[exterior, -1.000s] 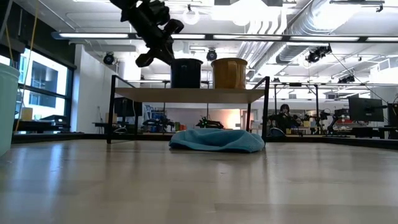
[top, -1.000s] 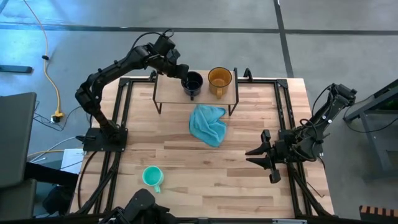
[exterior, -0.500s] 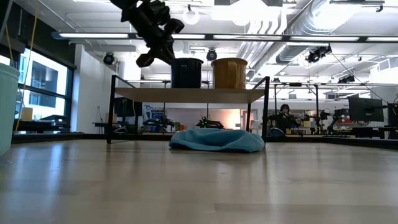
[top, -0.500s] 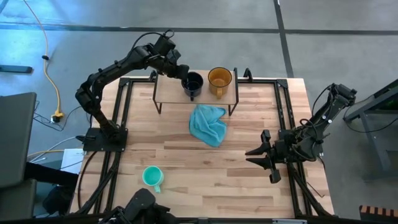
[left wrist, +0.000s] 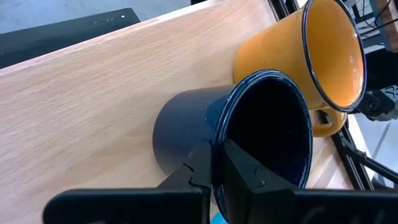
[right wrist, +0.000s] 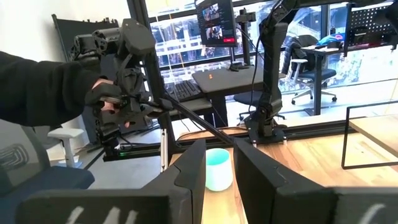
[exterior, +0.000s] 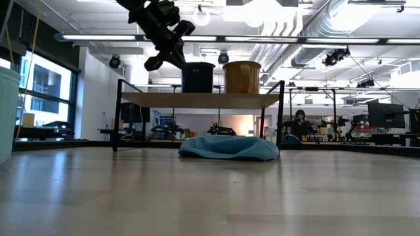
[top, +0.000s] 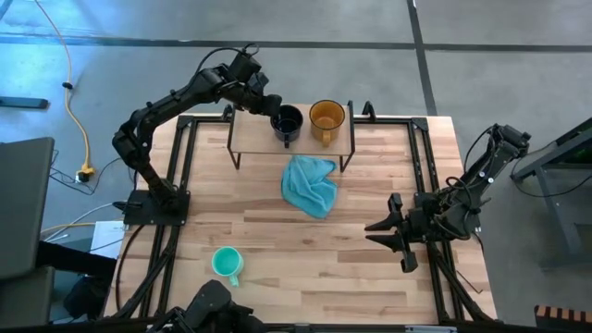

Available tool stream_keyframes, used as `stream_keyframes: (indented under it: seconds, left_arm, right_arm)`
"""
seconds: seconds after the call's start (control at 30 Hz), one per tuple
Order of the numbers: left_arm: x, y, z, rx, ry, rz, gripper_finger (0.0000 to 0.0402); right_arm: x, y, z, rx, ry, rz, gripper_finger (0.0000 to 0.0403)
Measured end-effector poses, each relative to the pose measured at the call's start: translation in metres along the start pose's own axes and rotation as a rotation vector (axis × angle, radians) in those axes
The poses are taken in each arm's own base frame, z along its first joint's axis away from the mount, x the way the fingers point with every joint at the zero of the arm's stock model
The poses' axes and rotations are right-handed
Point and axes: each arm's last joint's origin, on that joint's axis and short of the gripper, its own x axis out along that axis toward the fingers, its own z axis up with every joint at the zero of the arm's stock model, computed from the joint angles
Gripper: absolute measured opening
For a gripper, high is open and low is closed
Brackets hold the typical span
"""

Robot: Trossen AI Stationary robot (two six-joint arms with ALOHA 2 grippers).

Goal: Stack small to large cups/mugs on shelf
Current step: Put the dark blue mug on the shelf

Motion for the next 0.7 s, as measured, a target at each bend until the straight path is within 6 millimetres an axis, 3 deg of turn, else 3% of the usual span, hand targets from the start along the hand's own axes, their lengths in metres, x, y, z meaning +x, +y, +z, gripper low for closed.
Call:
stream_keyframes:
  seconds: [0.33, 0.7]
  left_arm:
    - [0.0000, 0.0010, -0.0021, 0.006, 0.021, 0.009, 0.0026]
    - [-0.0003, 0.0007, -0.0009, 0.020, 0.005, 0.019, 0.0024]
  right_arm:
    - [0.0000, -0.0002, -0.0015, 0.005, 0.012, -0.001, 0.0073]
    - [0.0001, -0.0003, -0.0019, -0.006, 0.015, -0.002, 0.0073]
